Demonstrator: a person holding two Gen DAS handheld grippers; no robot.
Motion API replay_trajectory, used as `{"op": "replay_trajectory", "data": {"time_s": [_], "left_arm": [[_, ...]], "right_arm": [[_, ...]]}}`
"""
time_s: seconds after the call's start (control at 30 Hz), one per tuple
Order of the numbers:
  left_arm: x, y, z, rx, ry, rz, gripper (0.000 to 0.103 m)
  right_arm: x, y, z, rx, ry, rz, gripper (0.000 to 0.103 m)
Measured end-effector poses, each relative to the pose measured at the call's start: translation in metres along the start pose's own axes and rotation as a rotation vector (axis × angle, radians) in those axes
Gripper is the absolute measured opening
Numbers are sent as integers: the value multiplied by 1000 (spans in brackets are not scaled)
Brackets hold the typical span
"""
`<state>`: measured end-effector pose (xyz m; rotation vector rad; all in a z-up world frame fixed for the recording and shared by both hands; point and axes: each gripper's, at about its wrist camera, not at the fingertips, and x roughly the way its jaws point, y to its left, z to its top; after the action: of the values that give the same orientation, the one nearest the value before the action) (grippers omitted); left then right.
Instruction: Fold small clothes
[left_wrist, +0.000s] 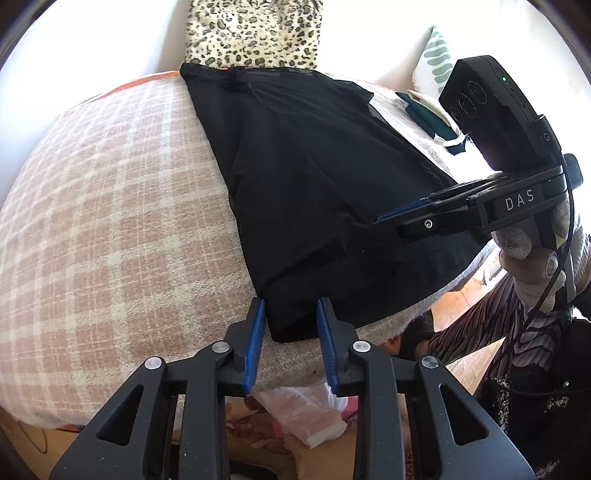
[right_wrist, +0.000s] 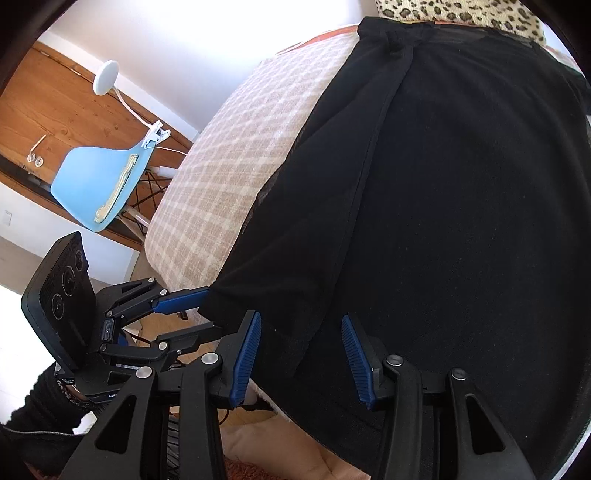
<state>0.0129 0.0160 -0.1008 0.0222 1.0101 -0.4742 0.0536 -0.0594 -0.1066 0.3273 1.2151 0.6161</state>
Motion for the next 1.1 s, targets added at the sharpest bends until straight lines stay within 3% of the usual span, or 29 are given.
{"op": "replay_trajectory", "data": {"time_s": [0.13,0.23,0.3,0.37,0.47,0.53,0.67,0.87,0.93,0.97,1.1], "left_arm": [[-4,4,-3,0,-11,12,9],[-9,2,-3,20,-28,20,5],[-13,-2,-2,44,-41,30,4],[-19,-6,-2,71,-55,46,4],[-22,-12,-5,105,-62,58,4],[-17,-14,-8,121,-38,73,4],[-10,-16,-12,133,2,74,4],[-22,-9,-14,81,-17,69,4],[-30,-8,-13,69,-50,68,4],[-34,-9,-11,66,-66,70,5],[-42,-15,1,41,-130,34,12]], "right_arm": [[-1,-2,-6,40,-3,43,41],[2,-4,-9,55,-2,62,23],[8,-4,-10,75,7,80,4],[6,-8,-10,110,9,117,3],[-7,-10,-11,126,-23,146,2],[-11,-9,-12,108,-27,112,2],[-1,-15,-17,133,20,106,2],[-9,3,-20,23,0,38,9],[-20,5,-22,-1,-25,7,19],[-27,6,-26,-9,-44,-8,32],[-61,0,-27,-27,-141,-43,41]]}}
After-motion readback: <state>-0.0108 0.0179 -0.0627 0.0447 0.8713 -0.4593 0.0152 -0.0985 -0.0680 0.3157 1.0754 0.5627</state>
